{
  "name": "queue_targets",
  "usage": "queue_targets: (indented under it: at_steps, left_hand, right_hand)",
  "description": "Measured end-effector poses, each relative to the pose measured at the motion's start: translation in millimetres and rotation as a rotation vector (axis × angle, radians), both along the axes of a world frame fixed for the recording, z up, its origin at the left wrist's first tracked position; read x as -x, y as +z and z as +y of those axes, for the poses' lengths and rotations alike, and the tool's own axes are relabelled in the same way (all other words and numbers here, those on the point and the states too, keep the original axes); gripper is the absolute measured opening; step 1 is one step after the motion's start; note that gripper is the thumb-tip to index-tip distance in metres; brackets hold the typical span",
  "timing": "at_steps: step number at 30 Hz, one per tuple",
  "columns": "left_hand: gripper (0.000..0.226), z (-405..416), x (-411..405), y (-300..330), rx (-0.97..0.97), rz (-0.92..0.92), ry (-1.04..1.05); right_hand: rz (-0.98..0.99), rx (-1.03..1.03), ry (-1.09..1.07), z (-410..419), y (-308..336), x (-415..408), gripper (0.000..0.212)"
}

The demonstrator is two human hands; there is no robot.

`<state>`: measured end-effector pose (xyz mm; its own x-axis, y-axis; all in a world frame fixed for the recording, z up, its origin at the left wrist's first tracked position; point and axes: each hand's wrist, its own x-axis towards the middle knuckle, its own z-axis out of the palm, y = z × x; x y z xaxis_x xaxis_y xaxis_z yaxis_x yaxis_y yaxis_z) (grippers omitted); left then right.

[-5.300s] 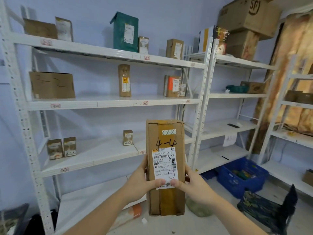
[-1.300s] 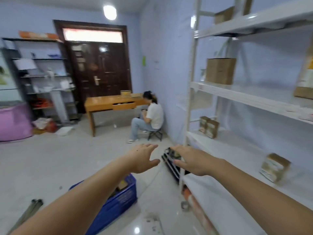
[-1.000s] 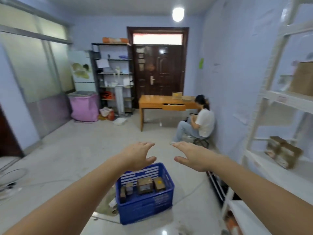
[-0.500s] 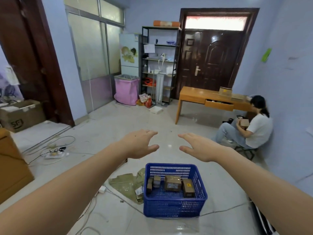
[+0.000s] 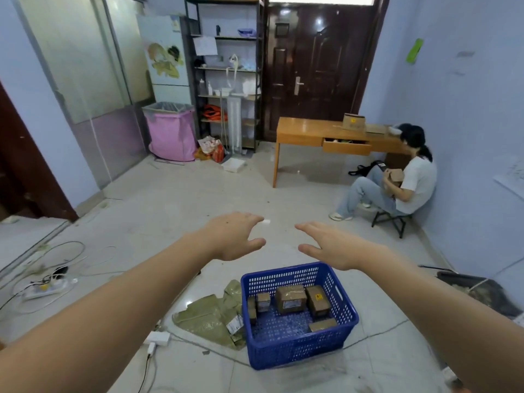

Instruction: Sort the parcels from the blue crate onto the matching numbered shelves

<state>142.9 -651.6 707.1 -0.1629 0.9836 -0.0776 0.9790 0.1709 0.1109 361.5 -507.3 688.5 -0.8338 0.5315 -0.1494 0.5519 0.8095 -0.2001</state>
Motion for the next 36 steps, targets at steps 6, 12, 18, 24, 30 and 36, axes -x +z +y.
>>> queue_targets:
  at_steps: [6,12,18,24,30,36]
  left_hand:
    - [0.070,75.9,66.5,-21.7,0.021,-0.001,-0.040]
    - [0.069,160.7,143.6,-28.4,0.040,-0.029,-0.057]
    - [0.068,229.1,211.7,-37.5,0.061,-0.078,-0.105]
    - [0.067,308.0,273.7,-54.7,0.097,-0.071,-0.259]
    - [0.067,383.2,313.8,-77.2,0.182,-0.043,-0.480]
    - [0.066,439.8,287.5,-99.9,0.231,-0.029,-0.730]
  right_hand:
    - [-0.014,-0.005,-0.054,64.7,-25.1,58.4,0.065]
    - [0.001,0.028,-0.130,138.8,-41.0,125.0,0.064]
    - [-0.003,0.053,-0.208,191.8,-44.4,177.8,0.064]
    - [-0.016,0.071,-0.350,235.7,-48.3,229.0,0.064]
    - [-0.026,0.097,-0.562,251.7,-64.8,260.0,0.064]
    - [-0.021,0.147,-0.778,238.7,-88.8,246.7,0.066]
